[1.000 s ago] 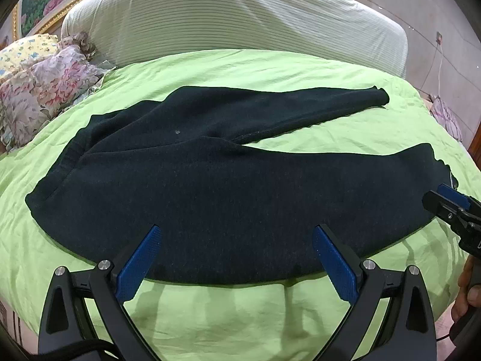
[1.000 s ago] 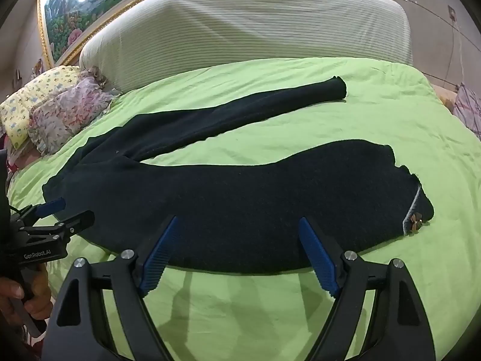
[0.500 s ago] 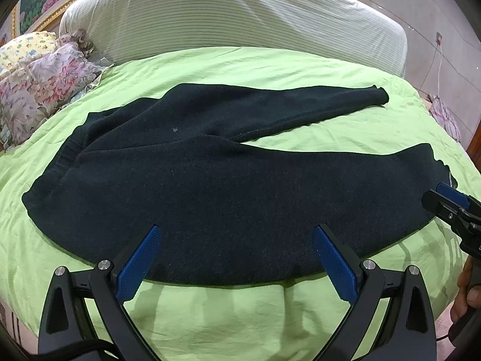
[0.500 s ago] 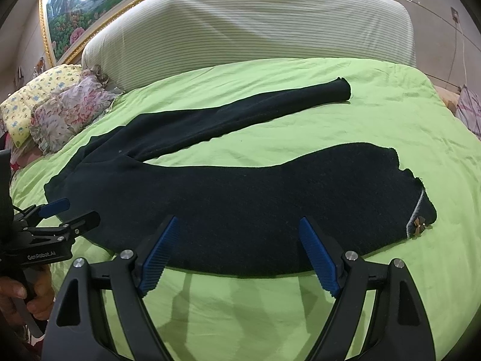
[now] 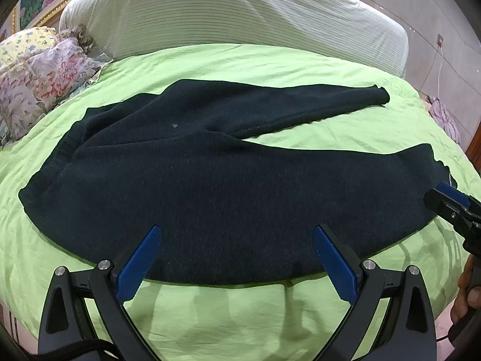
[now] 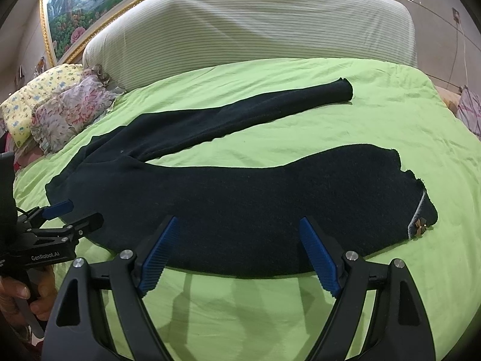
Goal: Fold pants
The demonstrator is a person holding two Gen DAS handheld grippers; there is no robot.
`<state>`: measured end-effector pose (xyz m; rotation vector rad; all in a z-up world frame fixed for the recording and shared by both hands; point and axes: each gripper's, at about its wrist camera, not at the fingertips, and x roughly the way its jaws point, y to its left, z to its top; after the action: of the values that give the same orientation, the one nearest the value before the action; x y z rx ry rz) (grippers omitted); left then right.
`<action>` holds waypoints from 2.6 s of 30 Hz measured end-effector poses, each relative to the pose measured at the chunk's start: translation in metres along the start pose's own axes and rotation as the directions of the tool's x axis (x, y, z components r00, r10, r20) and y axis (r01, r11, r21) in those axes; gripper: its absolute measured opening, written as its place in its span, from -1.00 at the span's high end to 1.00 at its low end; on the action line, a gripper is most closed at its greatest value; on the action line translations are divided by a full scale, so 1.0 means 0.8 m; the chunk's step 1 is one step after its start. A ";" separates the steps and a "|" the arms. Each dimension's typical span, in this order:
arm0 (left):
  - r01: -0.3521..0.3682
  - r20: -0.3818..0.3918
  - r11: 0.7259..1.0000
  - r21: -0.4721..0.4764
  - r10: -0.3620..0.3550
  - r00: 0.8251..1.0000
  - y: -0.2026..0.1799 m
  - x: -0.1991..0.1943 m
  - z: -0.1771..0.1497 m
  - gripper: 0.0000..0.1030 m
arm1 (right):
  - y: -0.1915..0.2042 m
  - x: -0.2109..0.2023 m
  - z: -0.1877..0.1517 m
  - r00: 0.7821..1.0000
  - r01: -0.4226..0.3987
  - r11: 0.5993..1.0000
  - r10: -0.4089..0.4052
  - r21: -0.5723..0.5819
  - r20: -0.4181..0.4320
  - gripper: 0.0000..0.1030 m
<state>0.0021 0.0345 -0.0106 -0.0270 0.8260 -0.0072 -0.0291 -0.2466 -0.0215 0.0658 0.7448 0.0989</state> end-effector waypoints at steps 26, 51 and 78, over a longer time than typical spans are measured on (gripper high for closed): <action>0.063 -0.026 0.998 0.010 -0.063 0.998 -0.002 0.014 -0.002 -0.95 | -0.007 -0.009 0.001 0.999 -0.011 0.999 0.010 0.045 0.034 -0.62; 0.188 -0.065 0.973 0.138 -0.180 0.981 -0.014 0.072 0.144 -0.95 | -0.114 0.036 0.165 0.989 -0.145 0.968 0.149 0.205 -0.003 -0.62; 0.498 -0.470 0.842 0.205 -0.362 0.805 -0.051 0.345 0.344 -0.77 | -0.249 0.259 0.291 0.940 -0.053 0.990 0.094 0.133 -0.329 -0.36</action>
<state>0.3919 -0.0047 -0.0259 0.0959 1.2253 -0.6090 0.2935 -0.4268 -0.0087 0.1978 1.0892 0.1380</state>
